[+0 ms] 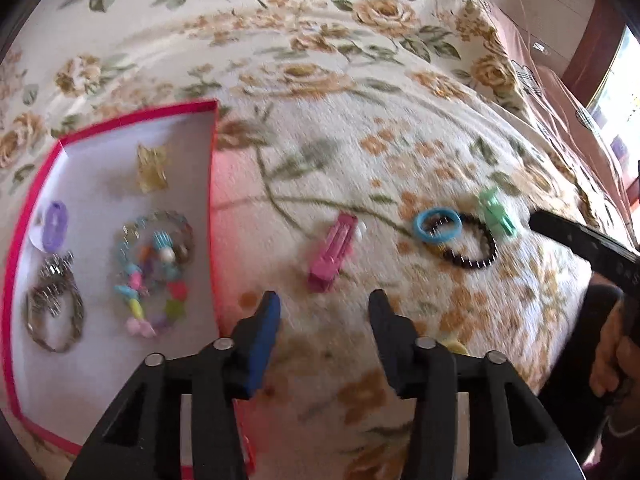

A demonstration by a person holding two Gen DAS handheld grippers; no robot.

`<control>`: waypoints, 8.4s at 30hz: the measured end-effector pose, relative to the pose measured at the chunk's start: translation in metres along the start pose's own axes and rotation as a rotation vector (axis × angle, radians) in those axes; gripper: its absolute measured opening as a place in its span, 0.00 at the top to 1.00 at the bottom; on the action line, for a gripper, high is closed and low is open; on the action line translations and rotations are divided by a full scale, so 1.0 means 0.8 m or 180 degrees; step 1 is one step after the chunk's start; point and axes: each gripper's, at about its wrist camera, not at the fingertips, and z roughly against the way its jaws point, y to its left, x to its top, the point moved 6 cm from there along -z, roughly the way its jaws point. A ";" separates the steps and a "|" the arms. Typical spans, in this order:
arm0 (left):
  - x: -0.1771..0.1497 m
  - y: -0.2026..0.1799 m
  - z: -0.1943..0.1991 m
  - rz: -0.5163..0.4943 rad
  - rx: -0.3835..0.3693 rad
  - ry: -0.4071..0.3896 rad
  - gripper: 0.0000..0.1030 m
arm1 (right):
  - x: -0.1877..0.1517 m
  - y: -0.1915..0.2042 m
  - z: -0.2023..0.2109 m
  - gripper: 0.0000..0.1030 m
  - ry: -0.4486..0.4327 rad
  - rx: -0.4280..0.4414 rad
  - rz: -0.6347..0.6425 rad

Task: Organize jewelry
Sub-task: 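Grasp the pink hair clip with the left tool while the right tool grasps the gold ring, then carry the pink clip and gold ring into the box and open both tools, then move both tools back to the blue hair tie and mint green bow clip, then grasp the blue hair tie with the left tool while the right tool grasps the mint green bow clip, then carry the blue tie and green bow clip into the box and open both tools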

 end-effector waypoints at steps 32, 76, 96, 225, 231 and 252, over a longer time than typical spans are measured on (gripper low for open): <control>-0.022 0.053 0.070 0.0399 -0.0079 -0.0298 0.81 | -0.006 0.104 -0.016 0.77 0.0117 0.0585 0.0305; -0.096 0.217 0.113 0.1065 0.0736 -0.0189 0.81 | -0.050 0.338 -0.149 0.77 0.0835 0.1014 0.1493; -0.099 0.216 0.108 0.1098 0.0767 -0.0173 0.79 | -0.053 0.341 -0.154 0.75 0.0862 0.0945 0.1573; -0.101 0.149 0.179 0.1085 0.0058 -0.0591 0.97 | -0.022 0.261 -0.060 0.96 0.0421 0.0967 0.1105; -0.105 0.165 0.174 0.1151 0.0101 -0.0565 0.97 | -0.031 0.291 -0.073 0.96 0.0493 0.1023 0.1270; -0.095 0.182 0.104 0.1052 0.0283 -0.0211 0.97 | -0.054 0.321 -0.141 0.91 0.0822 0.0713 0.1767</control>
